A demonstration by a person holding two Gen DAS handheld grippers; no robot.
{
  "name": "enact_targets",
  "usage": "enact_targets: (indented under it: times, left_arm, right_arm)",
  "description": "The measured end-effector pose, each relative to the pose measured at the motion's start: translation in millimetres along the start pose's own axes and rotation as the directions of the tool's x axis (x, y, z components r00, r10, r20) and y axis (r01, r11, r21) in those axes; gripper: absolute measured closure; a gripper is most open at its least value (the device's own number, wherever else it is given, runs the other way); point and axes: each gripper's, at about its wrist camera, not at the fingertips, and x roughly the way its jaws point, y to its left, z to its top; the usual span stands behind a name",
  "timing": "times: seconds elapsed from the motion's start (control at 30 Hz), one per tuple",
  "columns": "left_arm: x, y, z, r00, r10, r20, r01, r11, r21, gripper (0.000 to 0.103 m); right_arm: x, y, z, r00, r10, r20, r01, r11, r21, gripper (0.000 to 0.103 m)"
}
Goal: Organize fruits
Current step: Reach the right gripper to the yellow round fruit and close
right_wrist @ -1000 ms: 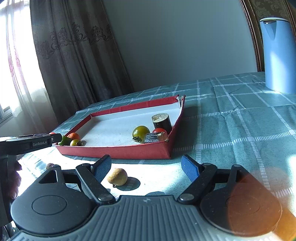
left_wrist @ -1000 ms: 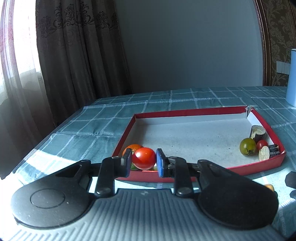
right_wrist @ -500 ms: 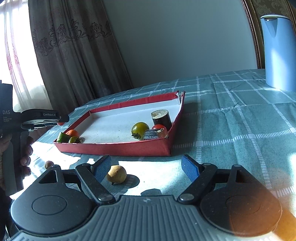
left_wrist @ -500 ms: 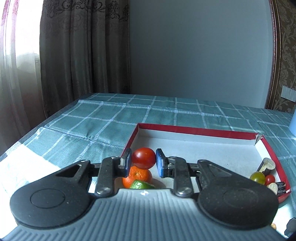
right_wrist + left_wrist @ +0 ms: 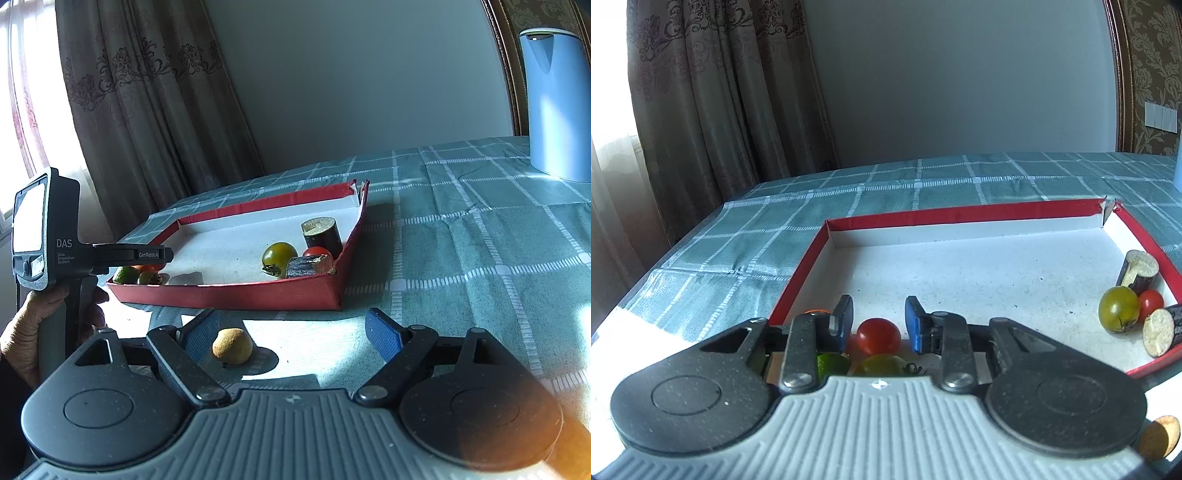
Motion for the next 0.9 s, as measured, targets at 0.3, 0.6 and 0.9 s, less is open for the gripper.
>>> enact_targets:
  times: [0.3, 0.6, 0.9]
  left_arm:
    - [-4, -1, -1, 1.0, -0.002, 0.012, 0.002, 1.0, 0.003, 0.063]
    - [-48, 12, -6, 0.997, -0.003, 0.082, 0.005, 1.0, -0.024, 0.048]
    - [-94, 55, -37, 0.985, 0.067, 0.159, -0.062, 0.997, -0.037, 0.032]
  right_arm:
    - [1, -1, 0, 1.0, -0.001, -0.004, 0.001, 1.0, 0.007, 0.016]
    - [0, -5, 0, 1.0, 0.007, -0.001, -0.007, 1.0, 0.03, 0.016]
    - [-3, -5, 0, 1.0, 0.022, 0.015, -0.022, 0.999, 0.032, 0.016]
